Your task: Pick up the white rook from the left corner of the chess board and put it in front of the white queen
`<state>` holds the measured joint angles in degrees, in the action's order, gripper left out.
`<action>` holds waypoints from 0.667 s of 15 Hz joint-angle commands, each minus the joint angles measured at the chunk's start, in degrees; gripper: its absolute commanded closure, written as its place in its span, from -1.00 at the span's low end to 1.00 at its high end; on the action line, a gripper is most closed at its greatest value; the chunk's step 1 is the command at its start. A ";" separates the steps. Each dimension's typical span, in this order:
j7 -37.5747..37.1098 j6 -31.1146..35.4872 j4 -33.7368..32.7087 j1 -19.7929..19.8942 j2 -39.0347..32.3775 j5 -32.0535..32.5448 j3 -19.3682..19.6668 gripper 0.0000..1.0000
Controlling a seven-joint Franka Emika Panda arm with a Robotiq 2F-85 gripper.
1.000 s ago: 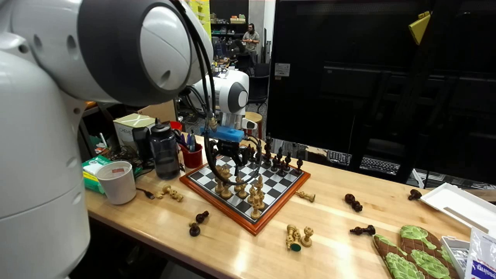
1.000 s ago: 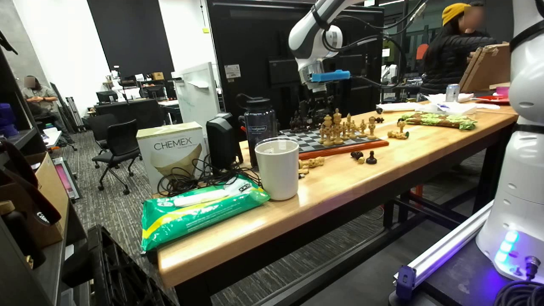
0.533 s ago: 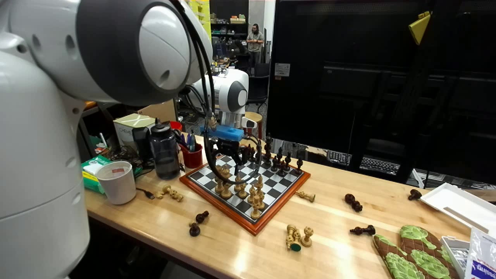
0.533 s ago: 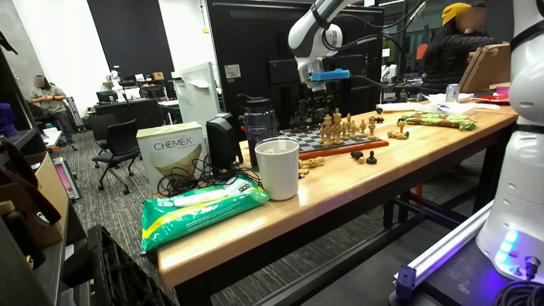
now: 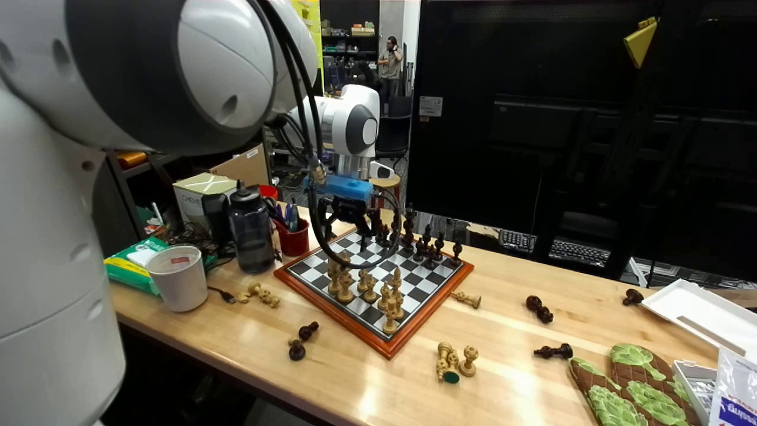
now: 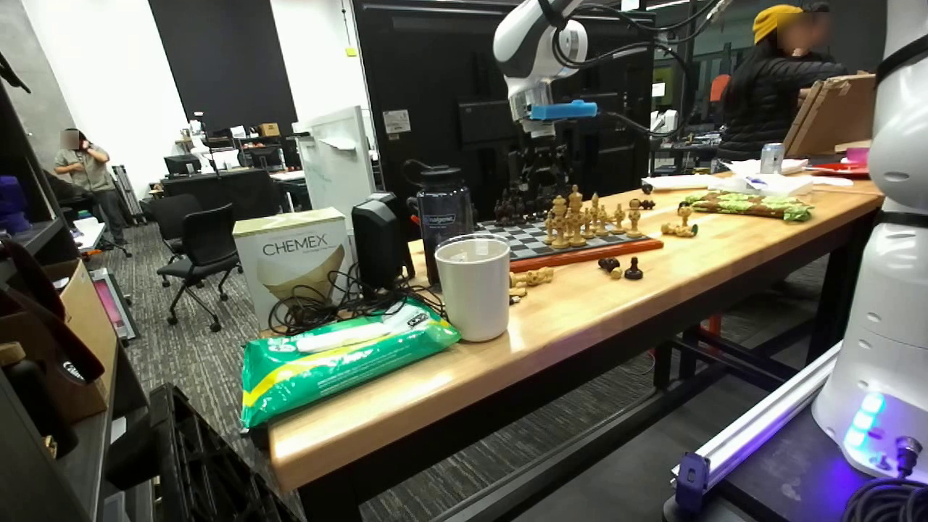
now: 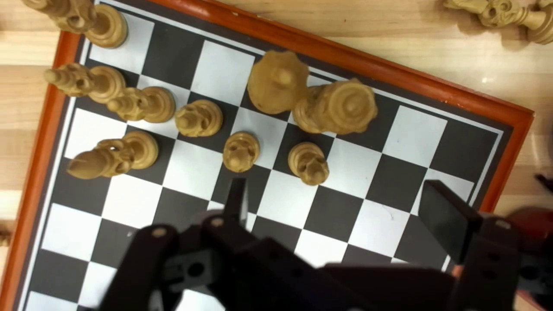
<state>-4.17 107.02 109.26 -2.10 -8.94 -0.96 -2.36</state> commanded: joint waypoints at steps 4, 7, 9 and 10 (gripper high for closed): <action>-2.33 3.73 3.84 -0.33 8.66 2.56 0.27 -1.00; -4.14 9.16 7.25 -0.65 13.15 4.79 -0.22 -1.00; -5.54 12.58 9.77 -0.76 15.94 6.29 -0.59 -1.00; -5.97 14.16 11.12 -0.77 17.38 6.89 -0.85 -1.00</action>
<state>-7.65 116.55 114.50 -2.49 2.42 3.71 -2.56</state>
